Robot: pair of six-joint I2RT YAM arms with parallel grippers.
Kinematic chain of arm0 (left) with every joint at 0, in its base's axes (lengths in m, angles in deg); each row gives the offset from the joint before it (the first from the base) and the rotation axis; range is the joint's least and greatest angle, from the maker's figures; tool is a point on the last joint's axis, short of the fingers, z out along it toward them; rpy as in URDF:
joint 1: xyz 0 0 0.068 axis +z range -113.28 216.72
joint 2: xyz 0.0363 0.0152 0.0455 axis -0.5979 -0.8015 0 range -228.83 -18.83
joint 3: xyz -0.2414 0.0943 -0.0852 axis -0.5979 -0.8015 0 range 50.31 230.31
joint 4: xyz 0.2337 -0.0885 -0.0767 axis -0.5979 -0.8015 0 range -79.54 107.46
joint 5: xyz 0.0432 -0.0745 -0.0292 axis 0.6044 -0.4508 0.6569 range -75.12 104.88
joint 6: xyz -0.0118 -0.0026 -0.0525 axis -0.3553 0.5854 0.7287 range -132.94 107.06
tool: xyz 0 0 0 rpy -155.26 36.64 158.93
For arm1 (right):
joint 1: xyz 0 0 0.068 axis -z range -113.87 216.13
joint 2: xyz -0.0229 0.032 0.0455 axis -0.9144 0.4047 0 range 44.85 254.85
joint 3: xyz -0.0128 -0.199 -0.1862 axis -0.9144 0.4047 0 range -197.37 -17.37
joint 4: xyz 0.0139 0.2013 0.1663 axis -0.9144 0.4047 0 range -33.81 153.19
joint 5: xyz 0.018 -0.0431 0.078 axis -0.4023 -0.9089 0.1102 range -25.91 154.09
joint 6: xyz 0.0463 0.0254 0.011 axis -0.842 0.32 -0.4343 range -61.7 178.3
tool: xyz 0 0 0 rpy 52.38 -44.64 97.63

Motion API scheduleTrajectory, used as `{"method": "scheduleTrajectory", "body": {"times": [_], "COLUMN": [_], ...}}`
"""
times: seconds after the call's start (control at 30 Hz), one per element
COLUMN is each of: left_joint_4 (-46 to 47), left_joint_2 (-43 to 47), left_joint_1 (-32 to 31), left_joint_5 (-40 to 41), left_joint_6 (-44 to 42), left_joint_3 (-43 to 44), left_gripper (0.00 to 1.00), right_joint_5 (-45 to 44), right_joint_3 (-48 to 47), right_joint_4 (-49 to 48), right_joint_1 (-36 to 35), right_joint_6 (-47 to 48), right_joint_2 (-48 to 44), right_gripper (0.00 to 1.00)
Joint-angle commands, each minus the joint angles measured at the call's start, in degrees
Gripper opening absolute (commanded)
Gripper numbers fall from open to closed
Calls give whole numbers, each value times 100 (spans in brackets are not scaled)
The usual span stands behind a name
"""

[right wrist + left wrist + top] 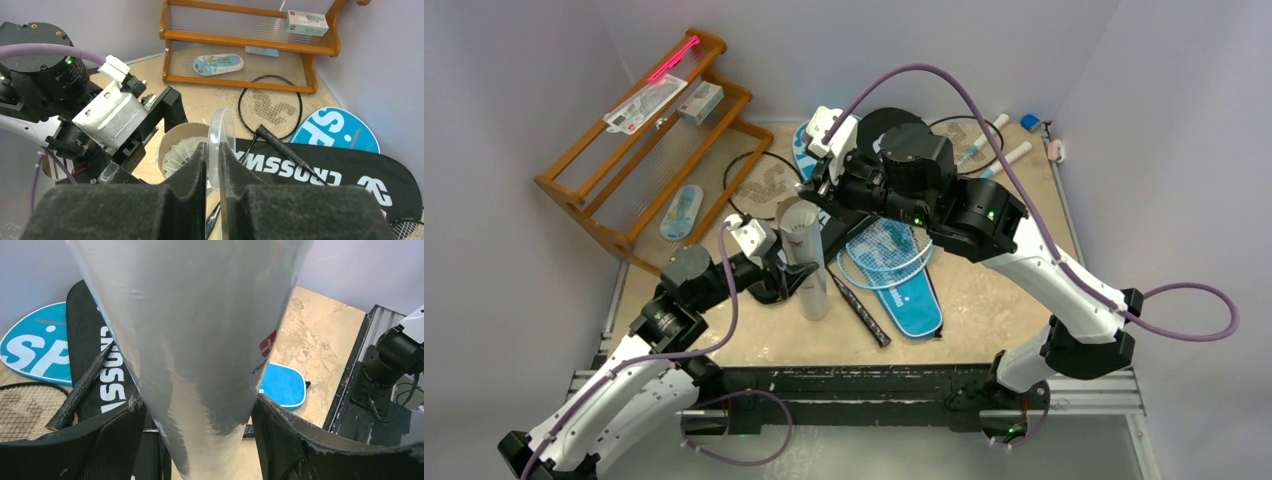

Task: Pack up the badminton gear
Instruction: Close the lid on the shuttle tube.

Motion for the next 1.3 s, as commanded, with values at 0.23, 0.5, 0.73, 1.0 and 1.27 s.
{"method": "scheduleTrajectory", "body": {"times": [0.23, 0.5, 0.73, 1.0, 1.27], "left_joint_4": [172, 181, 190, 207, 161], "left_joint_2": [-7, -2, -20, -35, -3], "left_joint_1": [-24, -19, -19, -22, -28], "left_joint_5": [-142, -151, -160, -160, -141], "left_joint_6": [-21, -5, -4, 5, 5], "left_joint_3": [273, 284, 291, 291, 299], "left_gripper": [72, 72, 72, 72, 72], "right_joint_5": [40, 230, 304, 887, 777], "right_joint_3": [23, 115, 217, 413, 321], "right_joint_4": [53, 91, 74, 101, 261], "right_joint_1": [-32, -31, -27, -32, -17], "right_joint_6": [-1, -37, -49, -106, -535], "right_joint_2": [-173, -182, -264, -418, -410], "right_gripper": [27, 35, 53, 72, 71]}}
